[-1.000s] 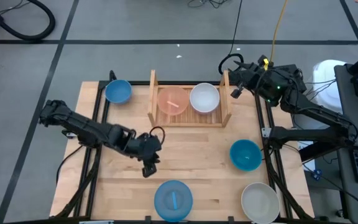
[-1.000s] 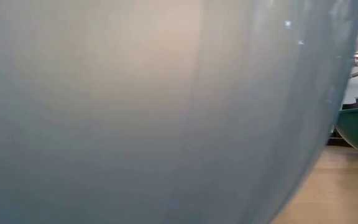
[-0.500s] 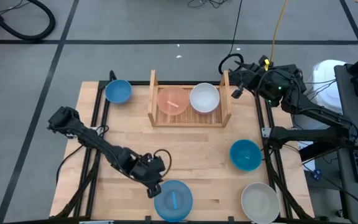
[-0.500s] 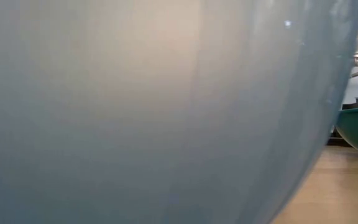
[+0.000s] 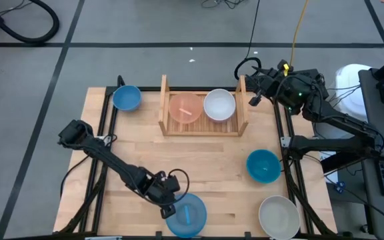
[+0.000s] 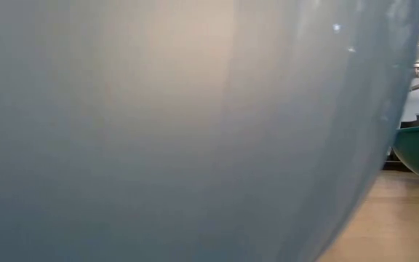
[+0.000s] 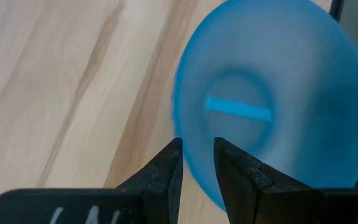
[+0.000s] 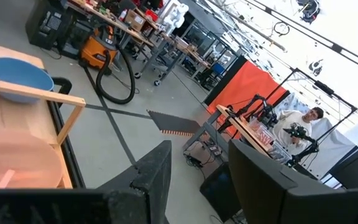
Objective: Place and stack bowls onto a shelf
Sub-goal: Stack the bottom blue bowl on top of the orange bowl on the shelf
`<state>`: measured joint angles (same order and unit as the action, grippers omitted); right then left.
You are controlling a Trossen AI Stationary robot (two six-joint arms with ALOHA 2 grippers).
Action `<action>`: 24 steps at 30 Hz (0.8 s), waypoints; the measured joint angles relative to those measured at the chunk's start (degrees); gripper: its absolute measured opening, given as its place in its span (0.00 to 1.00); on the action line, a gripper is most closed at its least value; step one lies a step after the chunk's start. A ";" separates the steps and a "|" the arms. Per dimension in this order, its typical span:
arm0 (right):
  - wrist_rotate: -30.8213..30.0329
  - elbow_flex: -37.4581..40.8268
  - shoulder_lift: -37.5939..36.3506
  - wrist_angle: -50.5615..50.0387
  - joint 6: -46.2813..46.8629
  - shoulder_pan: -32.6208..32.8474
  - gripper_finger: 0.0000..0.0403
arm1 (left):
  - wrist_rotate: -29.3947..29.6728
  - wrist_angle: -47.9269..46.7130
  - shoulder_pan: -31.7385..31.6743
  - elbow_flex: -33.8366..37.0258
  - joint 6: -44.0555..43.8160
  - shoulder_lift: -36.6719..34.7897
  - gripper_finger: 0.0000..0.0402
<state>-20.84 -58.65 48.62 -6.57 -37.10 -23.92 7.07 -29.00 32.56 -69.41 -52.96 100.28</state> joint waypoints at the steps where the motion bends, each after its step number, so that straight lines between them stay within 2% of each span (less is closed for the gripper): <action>1: 0.00 0.00 0.00 -0.17 -0.02 0.00 0.38 | 0.00 -0.04 0.00 -0.02 0.11 0.16 0.24; 24: -0.02 0.00 0.02 -2.09 -0.04 0.00 0.38 | -0.10 -0.82 0.00 0.00 -0.11 0.84 0.24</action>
<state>-20.86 -58.65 48.64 -8.65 -37.15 -23.92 6.97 -29.82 32.56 -69.41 -53.07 101.12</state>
